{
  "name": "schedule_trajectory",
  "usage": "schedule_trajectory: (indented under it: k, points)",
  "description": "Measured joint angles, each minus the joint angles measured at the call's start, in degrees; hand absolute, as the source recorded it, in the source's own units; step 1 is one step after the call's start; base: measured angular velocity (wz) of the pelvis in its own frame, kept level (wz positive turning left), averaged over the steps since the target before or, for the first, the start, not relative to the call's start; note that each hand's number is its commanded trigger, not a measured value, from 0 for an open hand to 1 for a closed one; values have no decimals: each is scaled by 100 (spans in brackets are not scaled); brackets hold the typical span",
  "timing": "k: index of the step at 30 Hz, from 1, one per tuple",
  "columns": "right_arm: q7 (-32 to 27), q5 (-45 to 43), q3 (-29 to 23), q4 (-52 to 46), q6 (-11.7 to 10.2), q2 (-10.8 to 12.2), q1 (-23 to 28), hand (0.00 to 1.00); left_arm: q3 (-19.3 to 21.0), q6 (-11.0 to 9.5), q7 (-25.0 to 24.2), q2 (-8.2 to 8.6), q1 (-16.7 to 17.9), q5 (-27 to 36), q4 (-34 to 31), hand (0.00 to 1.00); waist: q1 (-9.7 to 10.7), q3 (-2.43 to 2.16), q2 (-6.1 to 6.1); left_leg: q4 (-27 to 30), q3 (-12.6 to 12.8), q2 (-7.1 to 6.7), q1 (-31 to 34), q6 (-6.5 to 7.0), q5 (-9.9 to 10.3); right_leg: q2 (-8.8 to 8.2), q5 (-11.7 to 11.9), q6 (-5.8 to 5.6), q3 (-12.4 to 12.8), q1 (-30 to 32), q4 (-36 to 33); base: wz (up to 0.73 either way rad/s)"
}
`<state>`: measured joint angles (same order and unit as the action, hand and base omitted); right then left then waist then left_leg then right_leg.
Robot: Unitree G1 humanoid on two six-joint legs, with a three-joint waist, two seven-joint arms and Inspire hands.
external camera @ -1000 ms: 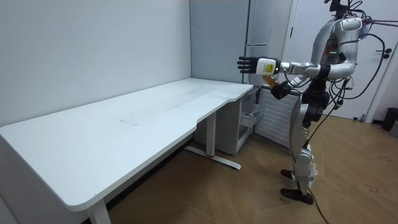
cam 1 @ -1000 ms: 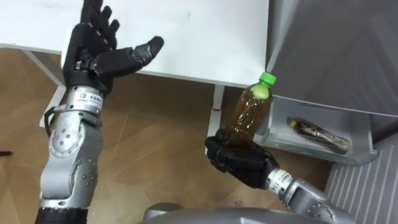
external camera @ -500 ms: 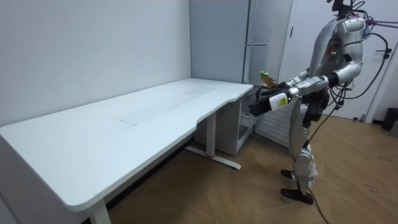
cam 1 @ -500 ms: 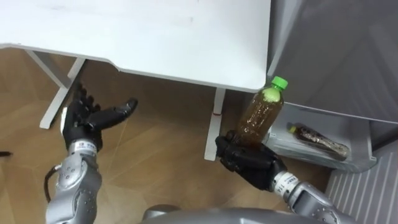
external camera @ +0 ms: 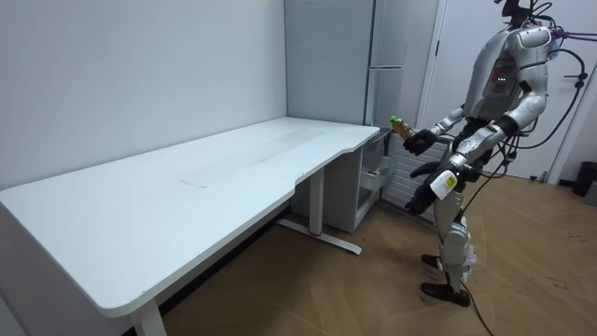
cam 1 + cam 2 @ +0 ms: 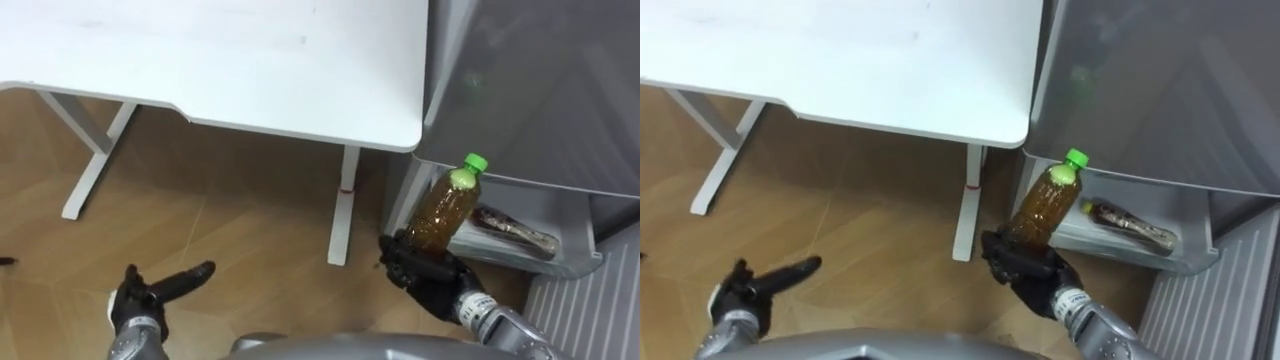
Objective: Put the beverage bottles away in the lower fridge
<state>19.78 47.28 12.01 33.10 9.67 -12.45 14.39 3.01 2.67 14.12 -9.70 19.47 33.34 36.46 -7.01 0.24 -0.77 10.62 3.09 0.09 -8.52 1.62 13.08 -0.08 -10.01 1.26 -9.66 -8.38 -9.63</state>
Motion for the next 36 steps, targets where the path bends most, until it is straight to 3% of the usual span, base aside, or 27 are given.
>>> schedule_trajectory:
  k: [9,14,19,23,27,31,36]
  points:
    - [-433,25,-91,804,-46,5,-28,100,0,98,-294,3,132,-56,686,0,147,4,9,-43,-11,0,-28,2,1,-9,-14,-21,-11,-47,53,1]
    - [-627,193,-213,1441,-80,84,-41,100,0,107,-568,21,157,-432,1278,0,200,-6,17,-94,-15,-30,-42,0,1,8,-14,-21,-26,-64,101,1]
    - [-676,219,-297,1628,-90,84,-32,100,2,109,-849,25,133,-1018,1428,0,243,15,22,-105,-11,-36,-41,0,0,4,-15,-23,-10,-56,103,0]
    - [-751,371,-442,1517,-94,126,-129,100,-102,108,-868,51,116,-1911,1423,0,345,10,25,-112,-6,-42,34,2,0,3,-18,-27,8,30,97,-1]
    - [-861,940,-498,1517,-248,131,-210,100,-106,108,-873,75,141,-2427,1423,0,391,4,29,-101,-3,-42,38,2,-1,12,-18,-27,35,54,100,-2]
    - [-947,1476,-653,1516,-336,151,-240,100,-126,104,-889,92,126,-2559,1493,0,396,-6,5,-104,-13,-45,42,3,-1,9,-18,-28,27,48,102,0]
    - [-1047,2281,-664,1516,-595,196,-348,100,-143,90,-967,135,70,-2682,1768,0,397,4,-49,-100,-7,-39,21,2,0,11,-18,-27,21,24,93,0]
